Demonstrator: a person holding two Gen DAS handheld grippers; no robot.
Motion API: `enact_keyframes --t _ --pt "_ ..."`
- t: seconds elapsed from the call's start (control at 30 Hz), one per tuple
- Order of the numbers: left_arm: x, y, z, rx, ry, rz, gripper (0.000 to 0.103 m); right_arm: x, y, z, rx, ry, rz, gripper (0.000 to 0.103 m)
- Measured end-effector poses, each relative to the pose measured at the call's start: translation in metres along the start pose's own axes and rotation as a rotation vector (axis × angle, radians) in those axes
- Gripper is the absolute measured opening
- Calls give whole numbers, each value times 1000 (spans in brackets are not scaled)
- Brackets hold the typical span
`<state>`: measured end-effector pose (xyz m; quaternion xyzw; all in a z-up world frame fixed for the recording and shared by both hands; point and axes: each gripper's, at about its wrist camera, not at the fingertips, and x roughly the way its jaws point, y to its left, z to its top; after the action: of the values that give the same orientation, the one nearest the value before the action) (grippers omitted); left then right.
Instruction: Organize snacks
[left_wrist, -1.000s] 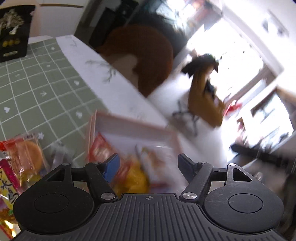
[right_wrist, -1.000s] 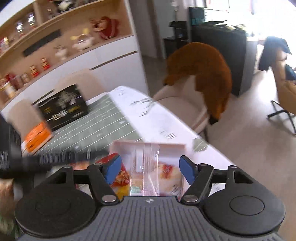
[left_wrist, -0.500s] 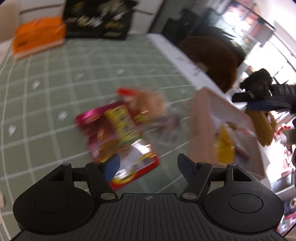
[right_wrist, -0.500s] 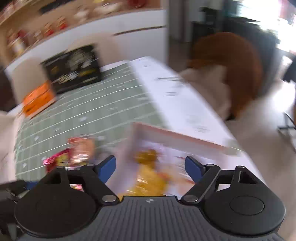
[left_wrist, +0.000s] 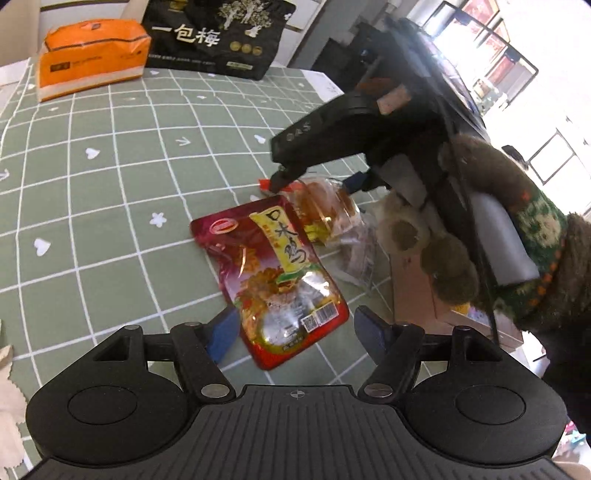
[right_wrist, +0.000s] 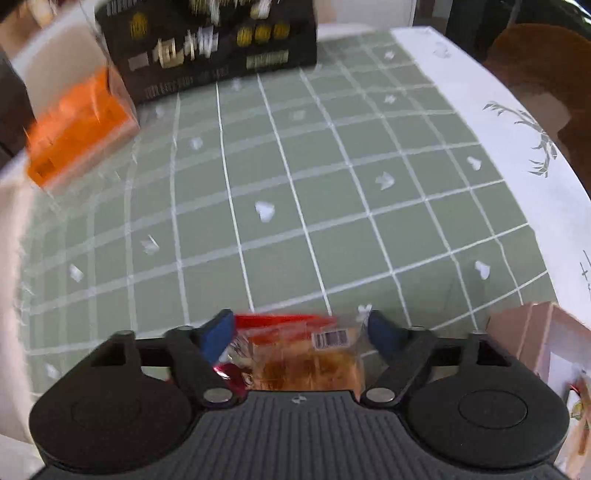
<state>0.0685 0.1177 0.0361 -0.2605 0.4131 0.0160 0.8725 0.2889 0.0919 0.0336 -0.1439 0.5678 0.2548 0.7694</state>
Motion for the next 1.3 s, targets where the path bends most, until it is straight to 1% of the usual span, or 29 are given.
enact_keyframes --t 0.03,0.1,0.17,0.37,0.43,0.5,0.6,0.7,0.77,0.83,0.87,0.93,1.0,1.03,1.1,1.17,1.23,1.3 --pt "-1 3 -1 -7 -3 -4 74 1 1 -3 7 1 2 67" --pt "-1 7 -3 -19 -1 -9 74 -4 -2 -13 26 5 34 65" --pt "-1 9 -5 -17 7 -17 74 -11 -7 -28 41 20 62 65" --pt "-8 -2 -22 74 47 -66 74 -31 -11 -83 52 96 131 65" --pt "-11 -3 -29 81 58 -63 74 -34 -9 -103 56 121 147 65" --pt "-15 0 -32 72 61 -59 74 -43 -9 -123 52 113 161 64" --pt "-22 7 -30 40 38 -47 73 -56 -10 -146 72 97 165 63" --pt "-30 16 -22 -12 -22 -18 71 -72 -22 -168 118 59 168 63" --pt "-30 19 -10 -41 -61 -3 71 -87 -29 -180 136 17 163 63" --pt "-20 12 7 -28 -66 -4 71 -97 -38 -190 150 -14 150 63" --pt "-11 5 15 -4 -54 -10 71 -102 -42 -197 158 -23 152 63" --pt "14 -15 32 62 -7 -34 71 -110 -50 -212 167 -31 161 63" --pt "43 -37 49 136 34 -47 71 -110 -51 -226 152 -42 135 64" --pt "57 -48 56 175 48 -38 70 -110 -49 -231 134 -54 119 64" --pt "86 -69 68 271 69 0 67 -109 -48 -240 95 -63 109 68" --pt "110 -86 72 344 92 44 60 -111 -53 -245 80 -92 88 71" --pt "129 -96 73 379 116 58 58 -112 -58 -245 88 -126 59 73" --pt "144 -104 71 412 149 51 56 -109 -70 -240 119 -143 46 73"
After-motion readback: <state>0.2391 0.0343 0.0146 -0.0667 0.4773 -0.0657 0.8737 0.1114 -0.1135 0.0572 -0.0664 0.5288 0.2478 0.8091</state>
